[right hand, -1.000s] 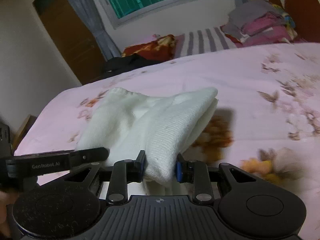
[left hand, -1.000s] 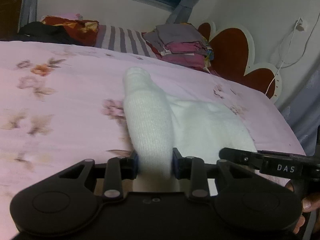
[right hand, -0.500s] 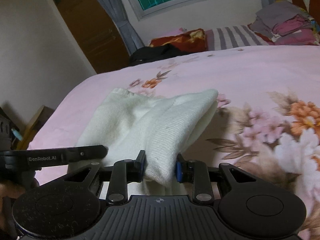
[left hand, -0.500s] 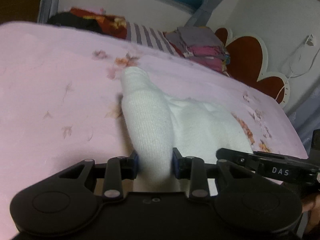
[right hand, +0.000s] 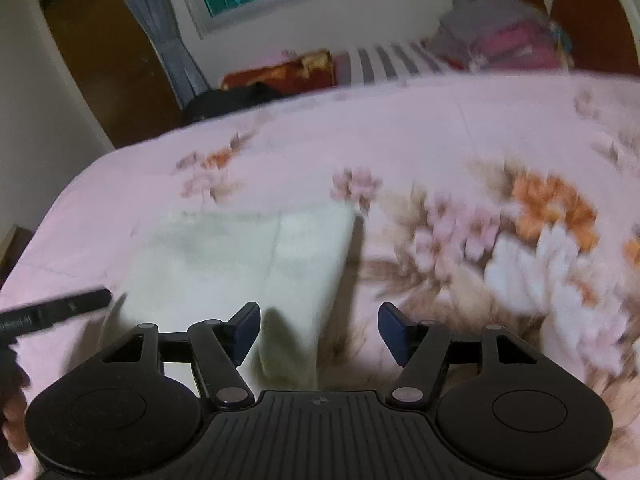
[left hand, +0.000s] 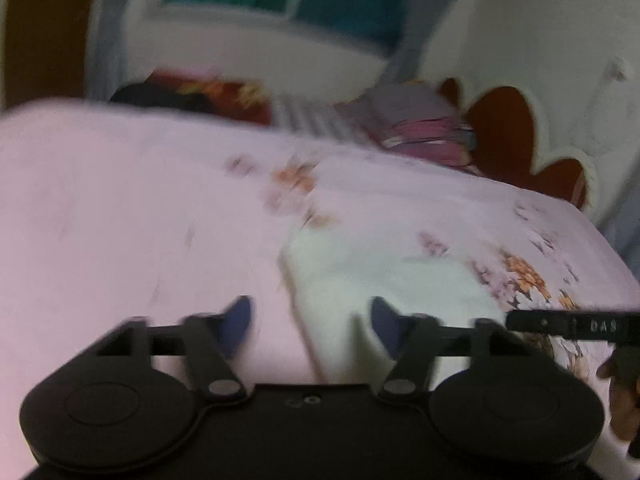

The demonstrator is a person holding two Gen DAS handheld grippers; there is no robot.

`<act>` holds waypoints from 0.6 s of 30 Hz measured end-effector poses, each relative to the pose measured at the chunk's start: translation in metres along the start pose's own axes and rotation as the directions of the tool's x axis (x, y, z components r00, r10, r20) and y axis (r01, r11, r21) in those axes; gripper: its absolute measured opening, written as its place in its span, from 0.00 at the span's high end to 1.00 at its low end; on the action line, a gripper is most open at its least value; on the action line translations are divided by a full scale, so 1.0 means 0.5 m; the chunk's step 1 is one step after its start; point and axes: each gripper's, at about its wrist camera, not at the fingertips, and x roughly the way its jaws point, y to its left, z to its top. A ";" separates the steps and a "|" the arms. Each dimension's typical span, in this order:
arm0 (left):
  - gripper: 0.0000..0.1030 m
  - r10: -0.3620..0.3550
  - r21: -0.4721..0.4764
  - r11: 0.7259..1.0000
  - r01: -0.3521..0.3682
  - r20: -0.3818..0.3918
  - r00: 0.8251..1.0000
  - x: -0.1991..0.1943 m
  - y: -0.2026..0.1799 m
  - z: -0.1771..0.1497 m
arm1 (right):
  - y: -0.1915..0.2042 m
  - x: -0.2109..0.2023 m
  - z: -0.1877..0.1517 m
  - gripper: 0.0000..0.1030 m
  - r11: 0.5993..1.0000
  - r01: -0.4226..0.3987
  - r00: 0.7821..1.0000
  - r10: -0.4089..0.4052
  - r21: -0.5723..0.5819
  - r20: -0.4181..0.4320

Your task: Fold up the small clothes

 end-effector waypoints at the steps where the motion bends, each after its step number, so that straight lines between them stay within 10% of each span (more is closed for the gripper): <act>1: 0.67 -0.007 0.026 1.000 0.007 -0.014 1.000 0.014 -0.007 0.011 | 0.011 -0.002 0.008 0.38 1.000 -0.007 1.000 0.008 -0.015 0.010; 7: 0.71 -0.079 0.088 0.992 0.089 -0.112 0.991 0.111 -0.035 0.002 | 0.078 0.076 0.018 0.82 0.987 0.000 1.000 -0.002 -0.162 -0.015; 18: 0.75 -0.104 0.131 0.985 0.109 -0.047 0.993 0.030 -0.053 -0.008 | 0.045 0.080 0.004 0.79 0.987 0.081 0.997 -0.081 -0.139 0.008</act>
